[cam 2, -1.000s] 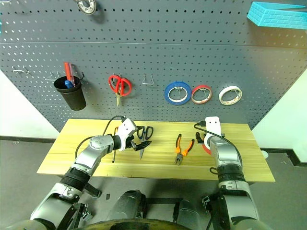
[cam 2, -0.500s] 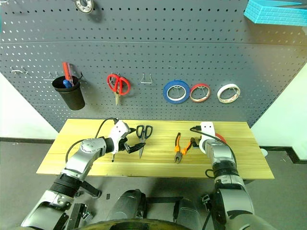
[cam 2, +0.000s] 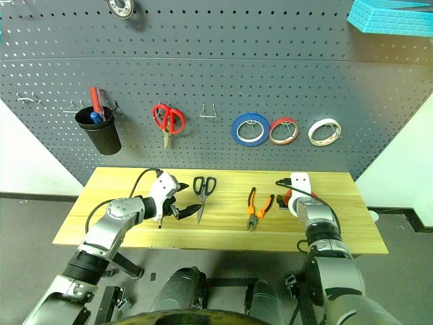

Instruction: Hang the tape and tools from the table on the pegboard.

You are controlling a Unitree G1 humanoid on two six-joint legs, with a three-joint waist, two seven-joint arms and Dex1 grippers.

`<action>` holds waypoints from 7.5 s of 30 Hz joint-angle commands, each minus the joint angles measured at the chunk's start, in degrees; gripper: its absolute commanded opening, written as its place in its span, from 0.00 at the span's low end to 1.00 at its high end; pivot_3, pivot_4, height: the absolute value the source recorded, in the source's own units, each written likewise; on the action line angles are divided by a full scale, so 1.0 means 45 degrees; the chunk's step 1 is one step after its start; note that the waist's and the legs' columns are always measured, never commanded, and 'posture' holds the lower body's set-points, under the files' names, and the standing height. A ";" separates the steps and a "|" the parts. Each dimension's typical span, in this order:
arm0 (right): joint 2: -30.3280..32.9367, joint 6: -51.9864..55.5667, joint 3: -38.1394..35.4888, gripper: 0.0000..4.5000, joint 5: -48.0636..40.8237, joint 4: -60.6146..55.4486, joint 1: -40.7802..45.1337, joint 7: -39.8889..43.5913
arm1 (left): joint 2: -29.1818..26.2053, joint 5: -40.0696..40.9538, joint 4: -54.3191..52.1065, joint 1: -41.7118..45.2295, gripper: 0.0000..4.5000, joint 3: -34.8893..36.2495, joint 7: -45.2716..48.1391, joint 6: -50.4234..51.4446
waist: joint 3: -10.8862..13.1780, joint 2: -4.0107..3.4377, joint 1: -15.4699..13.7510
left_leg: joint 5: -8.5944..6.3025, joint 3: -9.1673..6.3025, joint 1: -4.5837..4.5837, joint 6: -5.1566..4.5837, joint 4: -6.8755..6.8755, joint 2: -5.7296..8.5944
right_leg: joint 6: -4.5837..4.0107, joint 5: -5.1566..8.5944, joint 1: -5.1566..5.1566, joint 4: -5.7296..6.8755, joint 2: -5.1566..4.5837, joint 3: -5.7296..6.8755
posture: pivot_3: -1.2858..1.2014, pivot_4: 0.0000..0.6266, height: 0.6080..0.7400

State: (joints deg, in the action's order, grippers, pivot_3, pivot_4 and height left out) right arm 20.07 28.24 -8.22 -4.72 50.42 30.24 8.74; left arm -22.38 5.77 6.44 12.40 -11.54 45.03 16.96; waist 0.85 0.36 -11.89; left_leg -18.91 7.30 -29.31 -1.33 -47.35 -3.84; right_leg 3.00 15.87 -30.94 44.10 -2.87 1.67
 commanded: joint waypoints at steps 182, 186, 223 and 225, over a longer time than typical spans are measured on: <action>-0.1497 -0.1388 -0.0745 0.53 -0.2750 -0.8788 -0.0776 0.0467 | 0.1174 0.2862 -0.1872 -0.0240 1.00 0.1706 0.0180 -0.5073 | 0.0708 -0.0086 0.0019 | -0.0008 -0.0205 -0.0164 -0.0022 -0.0196 0.0014 | -0.0027 -0.0018 0.0026 0.0025 0.0004 0.0165 | 0.65 0.09 0.37; -0.1448 -0.1347 -0.0683 0.83 -0.2651 -0.8809 -0.0803 0.0420 | 0.1167 0.2875 -0.1927 -0.0281 1.00 0.1698 0.0139 -0.5053 | 0.0708 -0.0086 0.0025 | -0.0008 -0.0206 -0.0164 -0.0021 -0.0196 0.0014 | -0.0027 -0.0017 0.0024 0.0026 0.0005 0.0165 | 0.65 0.09 0.37; -0.4001 0.7221 0.1381 1.00 -0.2617 -1.6477 -0.4395 -0.3266 | 0.0038 0.3030 -0.2717 -0.1233 1.00 0.1921 0.0208 -0.3654 | 0.0739 -0.0103 0.0109 | -0.0011 -0.0217 -0.0151 -0.0019 -0.0195 -0.0005 | 0.0011 0.0007 0.0023 0.0026 -0.0008 0.0169 | 0.64 0.18 0.37; -0.4206 0.7021 0.1625 1.00 -0.2313 -1.5652 -0.4083 -0.3408 | -0.0002 0.3072 -0.2974 -0.1380 1.00 0.1902 0.0081 -0.3338 | 0.0756 -0.0114 0.0117 | -0.0011 -0.0220 -0.0151 -0.0019 -0.0195 -0.0006 | 0.0012 0.0008 0.0020 0.0026 -0.0011 0.0169 | 0.64 0.19 0.37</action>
State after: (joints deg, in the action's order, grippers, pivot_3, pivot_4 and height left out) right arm 1.66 60.95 -1.74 -16.48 -21.25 9.96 -5.82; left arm -22.04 19.26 -4.14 6.18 -3.43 45.90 1.12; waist 4.25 -0.16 -11.36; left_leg -18.96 6.32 -29.99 -1.41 -48.23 -3.87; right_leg 3.06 15.91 -30.85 44.22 -2.92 2.43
